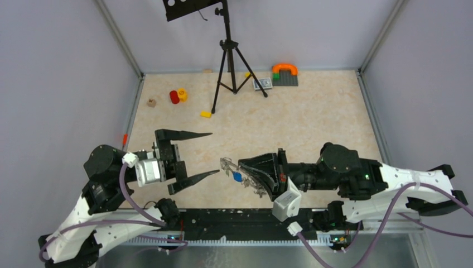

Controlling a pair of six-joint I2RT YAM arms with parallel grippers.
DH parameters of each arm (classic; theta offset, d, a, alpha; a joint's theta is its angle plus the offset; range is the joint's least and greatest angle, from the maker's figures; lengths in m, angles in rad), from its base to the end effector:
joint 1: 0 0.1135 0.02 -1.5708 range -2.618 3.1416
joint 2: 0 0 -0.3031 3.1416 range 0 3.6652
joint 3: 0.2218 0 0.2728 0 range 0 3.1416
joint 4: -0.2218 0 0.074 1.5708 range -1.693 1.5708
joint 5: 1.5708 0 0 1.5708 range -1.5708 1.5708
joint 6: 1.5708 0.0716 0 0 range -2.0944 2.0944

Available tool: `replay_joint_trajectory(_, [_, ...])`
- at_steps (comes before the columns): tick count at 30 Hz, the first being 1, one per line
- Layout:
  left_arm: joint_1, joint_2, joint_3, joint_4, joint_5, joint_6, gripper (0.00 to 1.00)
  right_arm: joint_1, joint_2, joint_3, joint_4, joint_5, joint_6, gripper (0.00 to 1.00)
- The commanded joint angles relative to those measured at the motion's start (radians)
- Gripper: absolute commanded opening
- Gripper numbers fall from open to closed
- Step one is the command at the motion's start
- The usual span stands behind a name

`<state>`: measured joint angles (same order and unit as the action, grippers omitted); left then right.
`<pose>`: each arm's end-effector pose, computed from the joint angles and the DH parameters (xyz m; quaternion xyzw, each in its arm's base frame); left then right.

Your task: Remove the keys from the keyring

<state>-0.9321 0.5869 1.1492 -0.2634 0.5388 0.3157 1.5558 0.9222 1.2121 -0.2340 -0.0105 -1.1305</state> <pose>0.0243 -0.0943 0.5139 0.5083 0.3396 -0.3859 0.6910 0.0026 0.2201 0.4968 -0.6702 0.1513 0.1569 0.7095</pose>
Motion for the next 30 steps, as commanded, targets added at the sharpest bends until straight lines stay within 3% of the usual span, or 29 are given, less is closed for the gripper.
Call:
replay_joint_trajectory(1, [-0.002, 0.030, -0.003, 0.009, 0.038, -0.017, 0.83, 0.011, -0.003, 0.053, 0.043, 0.002, -0.016, 0.00])
replay_joint_trajectory(20, [-0.002, 0.117, -0.026, -0.034, 0.136, -0.006, 0.79, 0.011, -0.002, 0.069, 0.040, -0.052, -0.011, 0.00])
replay_joint_trajectory(30, [-0.002, 0.154, -0.028, -0.038, 0.205, -0.035, 0.72, 0.010, 0.000, 0.067, 0.051, -0.061, -0.015, 0.00])
